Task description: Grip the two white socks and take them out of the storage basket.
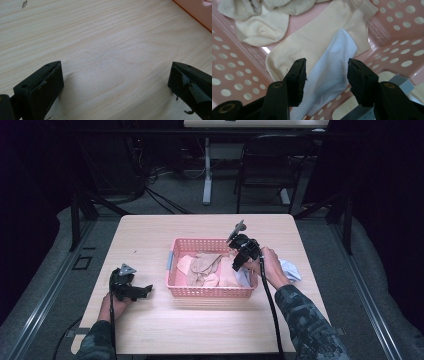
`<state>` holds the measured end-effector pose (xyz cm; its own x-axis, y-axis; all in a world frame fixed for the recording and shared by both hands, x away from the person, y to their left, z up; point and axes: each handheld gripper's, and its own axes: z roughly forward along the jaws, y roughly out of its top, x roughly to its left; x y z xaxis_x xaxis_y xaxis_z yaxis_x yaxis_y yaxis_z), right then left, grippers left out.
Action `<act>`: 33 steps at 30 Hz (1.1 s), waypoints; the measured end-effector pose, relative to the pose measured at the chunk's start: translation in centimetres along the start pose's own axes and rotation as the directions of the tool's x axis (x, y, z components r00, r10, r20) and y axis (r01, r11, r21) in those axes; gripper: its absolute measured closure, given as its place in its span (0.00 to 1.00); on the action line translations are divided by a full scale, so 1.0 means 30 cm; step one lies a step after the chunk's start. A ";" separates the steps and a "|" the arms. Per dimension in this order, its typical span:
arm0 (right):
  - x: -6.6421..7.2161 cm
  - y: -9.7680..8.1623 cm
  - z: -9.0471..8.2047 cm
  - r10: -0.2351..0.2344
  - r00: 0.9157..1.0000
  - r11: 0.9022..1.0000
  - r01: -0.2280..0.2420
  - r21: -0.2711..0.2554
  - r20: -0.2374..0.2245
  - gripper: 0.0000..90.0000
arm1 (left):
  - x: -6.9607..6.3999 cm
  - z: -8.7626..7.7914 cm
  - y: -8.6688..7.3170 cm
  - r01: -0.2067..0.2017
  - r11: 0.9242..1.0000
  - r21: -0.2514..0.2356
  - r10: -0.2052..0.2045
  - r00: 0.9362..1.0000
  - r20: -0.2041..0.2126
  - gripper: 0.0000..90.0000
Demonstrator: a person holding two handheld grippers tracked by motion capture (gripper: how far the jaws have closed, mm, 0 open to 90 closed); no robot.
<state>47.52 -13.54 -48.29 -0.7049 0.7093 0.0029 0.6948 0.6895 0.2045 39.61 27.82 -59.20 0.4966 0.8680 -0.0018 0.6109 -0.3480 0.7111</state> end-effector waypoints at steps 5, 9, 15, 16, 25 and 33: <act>-0.003 -0.004 0.030 0.019 1.000 1.000 -0.019 0.008 0.001 0.58 | 0.000 0.000 0.000 0.000 1.000 0.000 0.000 1.000 0.000 0.00; 0.007 -0.004 0.048 0.013 1.000 0.999 -0.013 0.039 0.013 0.59 | 0.000 0.000 0.000 0.000 1.000 0.000 0.000 1.000 0.000 0.00; 0.023 -0.011 0.067 -0.003 1.000 0.998 0.002 0.062 0.020 0.62 | 0.000 0.000 0.000 0.000 1.000 0.000 0.000 1.000 0.000 0.00; 0.025 -0.013 0.070 -0.003 1.000 0.998 0.002 0.061 0.020 0.62 | 0.000 0.000 0.000 0.000 1.000 0.000 0.000 1.000 0.000 0.00; 0.024 -0.031 0.064 -0.009 1.000 0.998 0.009 0.064 0.005 0.84 | 0.000 0.000 0.000 0.002 1.000 0.000 -0.002 1.000 0.000 0.00; 0.023 -0.047 -0.007 0.000 1.000 1.000 -0.001 -0.011 -0.028 0.88 | 0.000 0.000 0.000 0.000 1.000 0.000 0.000 1.000 0.000 0.00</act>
<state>46.03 -14.07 -48.38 -0.7084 0.7052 0.0307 0.6936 0.6874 0.2154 39.61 27.82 -59.20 0.4967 0.8679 -0.0020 0.6110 -0.3480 0.7111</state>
